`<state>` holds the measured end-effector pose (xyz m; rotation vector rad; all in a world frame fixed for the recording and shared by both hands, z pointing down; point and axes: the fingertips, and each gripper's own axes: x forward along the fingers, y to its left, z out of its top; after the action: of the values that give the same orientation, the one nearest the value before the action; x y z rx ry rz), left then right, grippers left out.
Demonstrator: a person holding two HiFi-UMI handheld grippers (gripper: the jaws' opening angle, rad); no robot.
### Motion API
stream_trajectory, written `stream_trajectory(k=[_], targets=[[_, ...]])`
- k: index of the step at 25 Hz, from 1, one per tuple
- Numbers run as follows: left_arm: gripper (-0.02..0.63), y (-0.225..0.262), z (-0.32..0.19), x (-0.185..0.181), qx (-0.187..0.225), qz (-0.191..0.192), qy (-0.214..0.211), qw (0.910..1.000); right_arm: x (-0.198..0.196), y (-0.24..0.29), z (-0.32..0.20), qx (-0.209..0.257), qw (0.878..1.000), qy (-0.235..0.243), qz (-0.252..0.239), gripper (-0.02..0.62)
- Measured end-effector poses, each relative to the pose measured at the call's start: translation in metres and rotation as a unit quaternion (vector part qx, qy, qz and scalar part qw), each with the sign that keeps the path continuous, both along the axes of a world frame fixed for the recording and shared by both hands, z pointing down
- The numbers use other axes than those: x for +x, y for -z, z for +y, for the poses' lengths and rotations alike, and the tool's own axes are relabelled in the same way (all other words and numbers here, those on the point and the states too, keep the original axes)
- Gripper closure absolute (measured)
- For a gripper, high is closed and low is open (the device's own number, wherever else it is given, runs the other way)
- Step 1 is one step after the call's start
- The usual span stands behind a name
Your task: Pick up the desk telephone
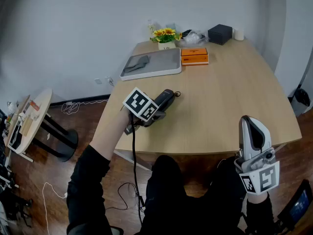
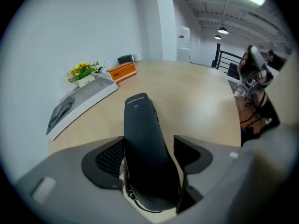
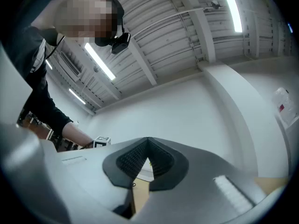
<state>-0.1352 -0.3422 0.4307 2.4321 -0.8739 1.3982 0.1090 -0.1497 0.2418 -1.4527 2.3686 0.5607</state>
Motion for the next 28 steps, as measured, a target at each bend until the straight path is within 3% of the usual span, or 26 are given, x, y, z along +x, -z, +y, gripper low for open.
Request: stream_trajectory(k=[3,10,13,17,20,23,28], targets=[[0.282,-0.016,0.006,-0.002,-0.025,-0.015,-0.011,0.9995,0.002,-0.001,0.001,0.001,1.000,-0.001,-0.001,0.595],[0.285,-0.015,0.006,0.000,-0.020,-0.005,-0.021,0.9996,0.003,-0.006,-0.003,-0.008,1.000,0.003,-0.003,0.595],[0.313,-0.013,0.007,0.002,-0.003,0.017,-0.010,0.9998,-0.002,-0.009,-0.003,-0.011,1.000,0.006,0.002,0.595],[0.334,-0.009,0.002,-0.003,0.031,0.070,0.035,0.9965,-0.006,-0.008,-0.003,-0.005,1.000,0.009,0.010,0.595],[0.338,-0.001,-0.001,-0.007,0.064,0.110,0.062,0.9900,-0.002,-0.005,-0.002,0.001,1.000,0.004,0.007,0.595],[0.339,0.022,0.005,-0.011,0.122,0.142,0.074,0.9795,-0.001,-0.003,-0.002,0.001,1.000,0.002,0.006,0.595],[0.339,0.082,0.041,-0.010,0.247,0.172,0.073,0.9509,-0.001,-0.001,0.001,0.002,1.000,0.000,0.008,0.595]])
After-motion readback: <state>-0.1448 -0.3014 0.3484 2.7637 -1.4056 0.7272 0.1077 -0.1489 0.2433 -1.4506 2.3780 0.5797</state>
